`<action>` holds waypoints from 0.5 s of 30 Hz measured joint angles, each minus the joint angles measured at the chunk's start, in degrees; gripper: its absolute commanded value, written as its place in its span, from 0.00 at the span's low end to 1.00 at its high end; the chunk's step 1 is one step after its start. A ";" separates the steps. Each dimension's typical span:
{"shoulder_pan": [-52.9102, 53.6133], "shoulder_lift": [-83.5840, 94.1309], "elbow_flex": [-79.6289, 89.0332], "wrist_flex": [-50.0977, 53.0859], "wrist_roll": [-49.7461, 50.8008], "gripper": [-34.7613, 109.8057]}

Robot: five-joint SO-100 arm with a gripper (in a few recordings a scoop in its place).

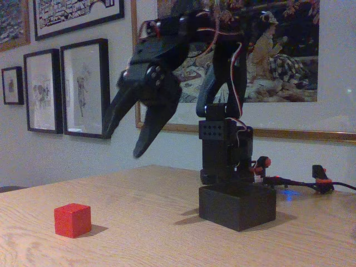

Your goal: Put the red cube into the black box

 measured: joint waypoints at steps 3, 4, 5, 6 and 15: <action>-1.14 -5.80 -3.25 -0.53 5.27 0.44; -1.85 -8.17 -4.75 -0.62 7.12 0.44; -2.64 -10.63 -6.15 -0.62 8.09 0.44; -3.52 -12.74 -7.12 -1.23 9.14 0.44; -5.54 -25.14 -14.41 -3.25 16.26 0.44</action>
